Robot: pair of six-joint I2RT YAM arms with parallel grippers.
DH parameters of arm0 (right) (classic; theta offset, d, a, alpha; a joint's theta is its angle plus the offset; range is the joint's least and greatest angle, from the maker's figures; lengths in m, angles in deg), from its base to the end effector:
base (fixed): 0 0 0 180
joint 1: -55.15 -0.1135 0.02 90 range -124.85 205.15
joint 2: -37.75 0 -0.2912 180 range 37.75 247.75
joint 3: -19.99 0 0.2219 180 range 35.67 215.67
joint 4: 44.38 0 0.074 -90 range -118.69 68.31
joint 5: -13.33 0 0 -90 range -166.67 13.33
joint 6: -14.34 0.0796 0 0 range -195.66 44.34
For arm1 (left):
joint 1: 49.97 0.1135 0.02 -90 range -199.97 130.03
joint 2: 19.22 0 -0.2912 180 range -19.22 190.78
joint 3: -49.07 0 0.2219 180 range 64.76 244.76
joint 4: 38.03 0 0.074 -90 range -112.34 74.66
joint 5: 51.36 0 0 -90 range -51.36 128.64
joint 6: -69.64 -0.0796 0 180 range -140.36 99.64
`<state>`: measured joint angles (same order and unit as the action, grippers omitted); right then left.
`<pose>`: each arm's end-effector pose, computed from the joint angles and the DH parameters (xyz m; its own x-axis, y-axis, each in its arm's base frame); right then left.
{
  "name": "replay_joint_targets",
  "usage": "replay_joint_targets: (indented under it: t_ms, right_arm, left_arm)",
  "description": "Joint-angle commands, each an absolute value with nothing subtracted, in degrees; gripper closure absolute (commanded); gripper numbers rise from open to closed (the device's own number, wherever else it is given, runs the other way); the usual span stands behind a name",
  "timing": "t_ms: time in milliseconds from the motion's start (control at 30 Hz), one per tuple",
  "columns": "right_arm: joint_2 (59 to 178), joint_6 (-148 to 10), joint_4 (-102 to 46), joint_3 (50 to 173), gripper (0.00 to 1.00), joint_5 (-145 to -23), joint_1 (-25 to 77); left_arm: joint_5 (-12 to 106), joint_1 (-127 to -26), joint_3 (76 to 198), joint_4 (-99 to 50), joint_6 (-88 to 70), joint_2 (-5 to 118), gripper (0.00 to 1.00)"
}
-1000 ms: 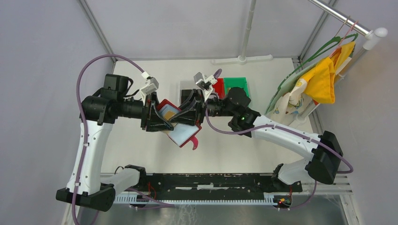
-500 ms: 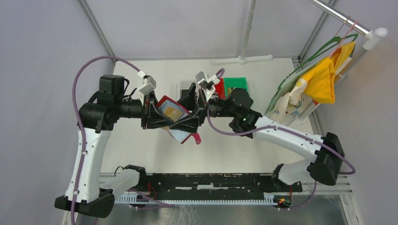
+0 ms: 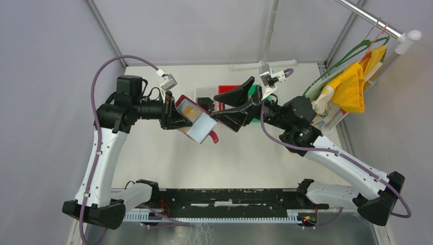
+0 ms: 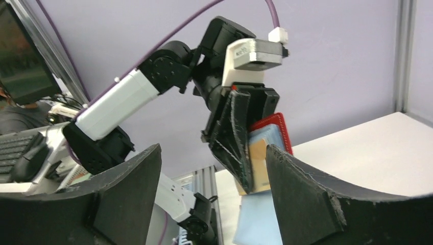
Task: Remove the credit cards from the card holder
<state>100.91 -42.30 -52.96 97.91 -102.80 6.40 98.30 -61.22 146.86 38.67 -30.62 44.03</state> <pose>0.1297 0.2010 0.4875 -0.2996 0.4071 -0.8628 -0.9301 0.0767 0.3592 0.1400 -0.0979 0.4227 -0.5185 0.1949 -0.8326 0.8316 0.3414 -0.4380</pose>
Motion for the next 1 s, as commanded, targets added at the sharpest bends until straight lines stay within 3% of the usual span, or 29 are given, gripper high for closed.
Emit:
replay_joint_targets:
  t_ms: [0, 333, 533, 967]
  right_arm:
    - [102.0, -36.2, -55.8, 97.4, 0.22, -101.7, 5.4]
    - [108.9, -19.1, -69.4, 89.3, 0.36, -101.6, 2.1]
    - [109.5, -14.4, -76.7, 84.3, 0.39, -100.6, 2.4]
    - [115.3, -7.4, -83.3, 83.2, 0.5, -98.0, 3.0]
  left_arm:
    - [95.7, -61.0, 146.8, 35.2, -26.5, 44.8, 0.98]
    - [99.0, -61.0, 148.9, 37.8, -25.6, 46.3, 0.97]
    - [99.5, -61.0, 150.7, 43.0, -28.7, 47.6, 0.96]
    - [105.6, -60.9, 156.8, 52.1, -32.0, 52.4, 0.85]
